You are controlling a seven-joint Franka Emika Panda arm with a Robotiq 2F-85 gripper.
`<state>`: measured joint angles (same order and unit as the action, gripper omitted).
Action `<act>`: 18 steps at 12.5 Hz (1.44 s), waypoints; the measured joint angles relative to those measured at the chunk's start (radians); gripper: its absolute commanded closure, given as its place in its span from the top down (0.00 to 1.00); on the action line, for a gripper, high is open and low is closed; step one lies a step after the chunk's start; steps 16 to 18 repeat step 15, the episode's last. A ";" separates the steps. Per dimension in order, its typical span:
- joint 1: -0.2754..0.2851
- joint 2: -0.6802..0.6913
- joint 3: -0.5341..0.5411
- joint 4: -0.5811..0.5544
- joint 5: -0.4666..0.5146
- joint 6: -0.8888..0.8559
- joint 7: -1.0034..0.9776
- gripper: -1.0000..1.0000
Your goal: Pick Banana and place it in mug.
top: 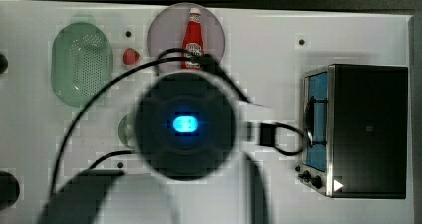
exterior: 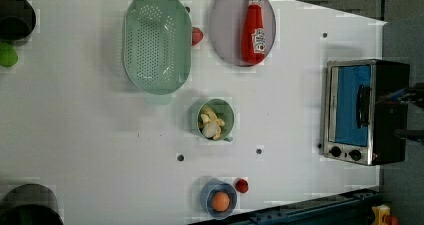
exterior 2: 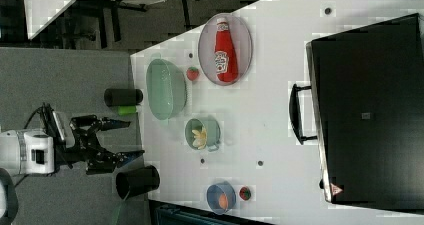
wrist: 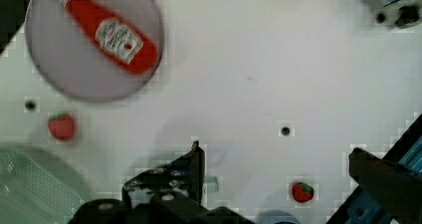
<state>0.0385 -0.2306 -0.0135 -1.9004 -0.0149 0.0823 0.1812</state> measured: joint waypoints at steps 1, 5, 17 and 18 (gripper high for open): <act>-0.013 -0.012 -0.025 -0.001 -0.008 -0.017 -0.007 1.00; -0.044 -0.014 -0.055 0.012 -0.016 -0.071 -0.012 1.00; -0.010 0.040 -0.031 -0.004 -0.046 -0.052 -0.021 1.00; -0.010 0.040 -0.031 -0.004 -0.046 -0.052 -0.021 1.00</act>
